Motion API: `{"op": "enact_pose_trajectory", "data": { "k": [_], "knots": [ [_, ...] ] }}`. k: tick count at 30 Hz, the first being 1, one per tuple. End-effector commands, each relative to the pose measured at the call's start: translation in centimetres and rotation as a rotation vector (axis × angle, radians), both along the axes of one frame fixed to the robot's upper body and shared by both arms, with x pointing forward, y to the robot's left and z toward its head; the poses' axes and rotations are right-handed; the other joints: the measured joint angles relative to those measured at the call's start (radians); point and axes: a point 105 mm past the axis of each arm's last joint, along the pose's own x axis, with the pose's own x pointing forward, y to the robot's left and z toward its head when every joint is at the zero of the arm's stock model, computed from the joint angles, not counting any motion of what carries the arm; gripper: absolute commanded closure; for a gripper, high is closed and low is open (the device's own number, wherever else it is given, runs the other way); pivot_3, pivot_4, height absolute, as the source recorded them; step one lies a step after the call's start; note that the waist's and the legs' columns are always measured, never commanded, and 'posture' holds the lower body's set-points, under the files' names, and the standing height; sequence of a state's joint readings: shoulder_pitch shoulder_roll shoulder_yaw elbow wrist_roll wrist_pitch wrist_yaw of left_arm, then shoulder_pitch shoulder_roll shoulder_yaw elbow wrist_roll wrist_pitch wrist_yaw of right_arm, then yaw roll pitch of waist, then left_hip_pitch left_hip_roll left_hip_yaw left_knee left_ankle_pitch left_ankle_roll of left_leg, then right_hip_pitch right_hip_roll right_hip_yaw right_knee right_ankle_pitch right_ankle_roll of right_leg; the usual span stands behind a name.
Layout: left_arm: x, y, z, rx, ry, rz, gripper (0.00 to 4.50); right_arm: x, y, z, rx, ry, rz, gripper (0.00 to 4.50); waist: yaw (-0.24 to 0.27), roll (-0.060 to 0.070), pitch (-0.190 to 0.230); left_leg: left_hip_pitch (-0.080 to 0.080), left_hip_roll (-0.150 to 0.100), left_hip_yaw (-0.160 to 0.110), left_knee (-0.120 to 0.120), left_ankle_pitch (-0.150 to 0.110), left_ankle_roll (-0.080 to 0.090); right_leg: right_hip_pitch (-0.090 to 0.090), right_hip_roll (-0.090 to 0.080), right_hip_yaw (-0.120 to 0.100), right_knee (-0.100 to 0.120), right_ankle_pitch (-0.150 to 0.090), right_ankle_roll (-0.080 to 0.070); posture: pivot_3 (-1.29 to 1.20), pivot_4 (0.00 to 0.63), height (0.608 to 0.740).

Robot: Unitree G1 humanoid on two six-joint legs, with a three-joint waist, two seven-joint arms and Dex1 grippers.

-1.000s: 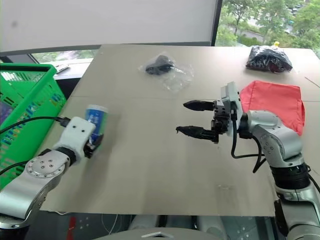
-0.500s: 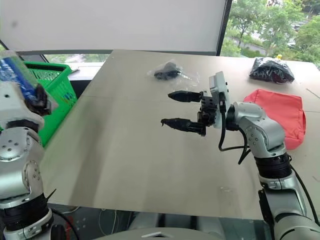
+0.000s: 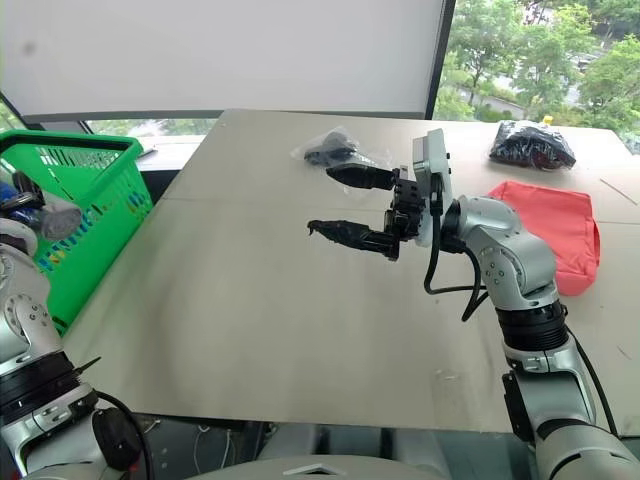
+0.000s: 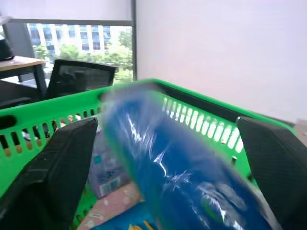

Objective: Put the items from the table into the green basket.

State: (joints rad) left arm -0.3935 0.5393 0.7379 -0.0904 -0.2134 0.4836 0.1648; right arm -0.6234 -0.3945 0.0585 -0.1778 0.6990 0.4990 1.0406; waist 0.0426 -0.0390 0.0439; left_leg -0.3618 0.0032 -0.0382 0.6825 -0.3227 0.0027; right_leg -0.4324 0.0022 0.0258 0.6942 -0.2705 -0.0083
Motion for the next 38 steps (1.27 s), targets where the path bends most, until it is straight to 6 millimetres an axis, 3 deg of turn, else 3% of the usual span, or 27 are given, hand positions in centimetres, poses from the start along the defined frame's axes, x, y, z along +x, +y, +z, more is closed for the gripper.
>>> {"op": "enact_pose_trajectory", "data": {
  "k": [1, 4, 8, 14, 19, 25, 29, 31, 33, 38],
  "knots": [
    [-0.9, 0.7, 1.6, 0.035, -0.062, 0.065, 0.05, 0.0, -0.5, 1.3, 0.021, -0.062, -0.025, 0.0, -0.003, 0.001, -0.002, 0.0, -0.001, 0.0, 0.0, 0.0, 0.0, 0.0, -0.001, -0.001, 0.0, 0.0, 0.0, 0.06, 0.0, 0.74],
    [-0.8, 0.6, 1.6, 0.034, -0.073, 0.055, 0.05, 0.1, -0.7, 1.4, 0.021, -0.064, -0.037, 0.0, -0.005, 0.0, -0.004, 0.0, -0.001, 0.0, 0.0, 0.0, 0.0, 0.0, -0.002, -0.002, 0.0, 0.0, 0.0, 0.05, 0.0, 0.74],
    [0.1, -1.1, 1.5, 0.091, -0.046, -0.052, 0.05, 0.3, -1.1, 0.9, 0.006, -0.057, -0.053, 0.0, -0.005, 0.002, -0.009, 0.0, -0.001, 0.0, 0.0, 0.0, 0.0, 0.0, -0.002, -0.002, 0.0, 0.0, 0.0, 0.05, 0.0, 0.74],
    [1.3, -5.4, 0.1, 0.187, 0.001, -0.312, 0.05, 0.6, -2.3, -0.9, -0.029, -0.013, -0.101, 0.0, -0.005, 0.002, -0.013, 0.0, -0.001, 0.0, 0.0, 0.0, 0.0, 0.0, -0.002, -0.002, 0.0, 0.0, 0.0, 0.06, 0.0, 0.74],
    [2.2, -12.7, -4.1, 0.187, 0.115, -0.7, 0.05, 1.0, -4.5, -4.2, -0.077, 0.027, -0.206, 0.0, -0.002, 0.004, -0.017, 0.0, -0.001, 0.0, 0.0, 0.0, 0.0, 0.001, -0.003, -0.002, 0.0, 0.0, 0.0, 0.06, 0.0, 0.74],
    [-0.3, -20.9, -10.8, 0.169, 0.336, -1.112, 0.05, 0.8, -8.0, -9.2, -0.197, 0.08, -0.369, 0.0, -0.004, 0.011, -0.022, 0.002, -0.001, 0.002, 0.0, -0.002, 0.003, 0.002, -0.002, 0.0, 0.0, 0.0, 0.0, 0.04, 0.0, 0.74],
    [-1.3, -22.3, -13.3, 0.127, 0.409, -1.193, 0.05, 0.4, -10.0, -12.7, -0.275, 0.118, -0.453, 0.0, -0.005, 0.016, -0.023, 0.005, -0.001, 0.003, 0.0, -0.003, 0.006, 0.005, -0.001, 0.001, 0.001, 0.0, 0.0, 0.04, 0.0, 0.74],
    [-1.8, -22.9, -14.7, 0.111, 0.446, -1.218, 0.05, 0.2, -11.1, -14.5, -0.31, 0.133, -0.506, 0.0, -0.005, 0.019, -0.022, 0.017, 0.0, 0.003, -0.001, -0.003, 0.006, 0.017, 0.0, 0.001, -0.001, -0.001, 0.0, 0.01, 0.0, 0.74],
    [-2.2, -23.3, -15.4, 0.1, 0.461, -1.244, 0.05, 0.0, -11.6, -15.4, -0.32, 0.138, -0.534, 0.0, -0.007, 0.023, -0.022, 0.023, 0.0, 0.004, -0.003, -0.004, 0.008, 0.026, 0.0, 0.002, -0.003, -0.001, 0.0, 0.01, 0.0, 0.74],
    [-2.5, -24.0, -15.6, 0.109, 0.457, -1.284, 0.05, -0.5, -12.3, -16.7, -0.335, 0.159, -0.578, 0.0, -0.018, 0.024, -0.022, 0.027, 0.0, 0.006, -0.003, -0.004, 0.008, 0.027, 0.003, 0.004, -0.003, -0.001, 0.0, 0.0, 0.0, 0.74]
  ]
}}
